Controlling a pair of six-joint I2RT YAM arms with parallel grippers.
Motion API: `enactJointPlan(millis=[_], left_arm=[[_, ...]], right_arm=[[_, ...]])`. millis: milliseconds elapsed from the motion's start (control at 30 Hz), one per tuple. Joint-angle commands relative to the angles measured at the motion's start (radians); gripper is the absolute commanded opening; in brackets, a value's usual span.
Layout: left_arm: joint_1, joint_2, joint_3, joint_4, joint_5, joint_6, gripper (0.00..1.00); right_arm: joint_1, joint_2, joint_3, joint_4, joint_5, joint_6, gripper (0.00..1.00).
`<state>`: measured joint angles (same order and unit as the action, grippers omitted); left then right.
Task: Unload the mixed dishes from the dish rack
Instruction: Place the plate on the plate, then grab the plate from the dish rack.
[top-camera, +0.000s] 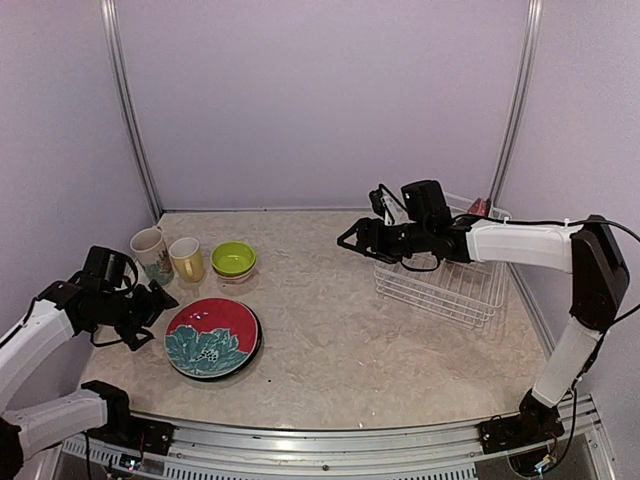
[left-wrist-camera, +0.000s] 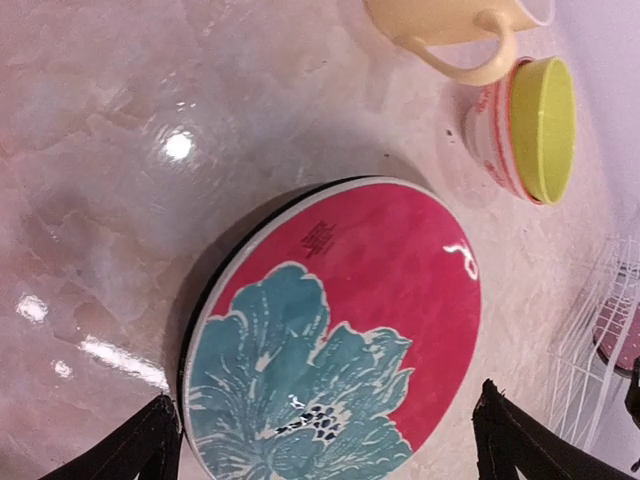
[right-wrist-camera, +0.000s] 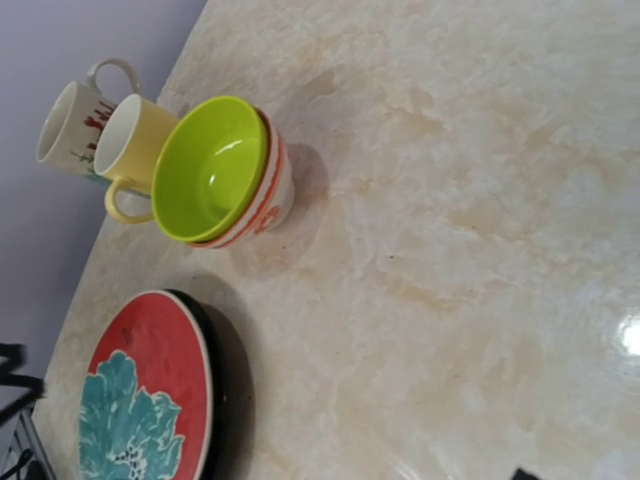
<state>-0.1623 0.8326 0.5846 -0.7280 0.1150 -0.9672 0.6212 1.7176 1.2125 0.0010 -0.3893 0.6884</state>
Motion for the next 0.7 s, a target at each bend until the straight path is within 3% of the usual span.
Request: enactJointPlan(millis=[0, 333, 667], left_arm=[[0.007, -0.061, 0.073, 0.062, 0.095, 0.087, 0.96], [-0.008, 0.061, 0.385, 0.16, 0.23, 0.26, 0.96], [-0.212, 0.332, 0.686, 0.241, 0.21, 0.413, 0.96]], right_arm=[[-0.012, -0.053, -0.013, -0.041, 0.035, -0.023, 0.79], [-0.015, -0.075, -0.019, -0.059, 0.049, -0.023, 0.79], [-0.018, -0.105, -0.012, -0.119, 0.1, -0.039, 0.79]])
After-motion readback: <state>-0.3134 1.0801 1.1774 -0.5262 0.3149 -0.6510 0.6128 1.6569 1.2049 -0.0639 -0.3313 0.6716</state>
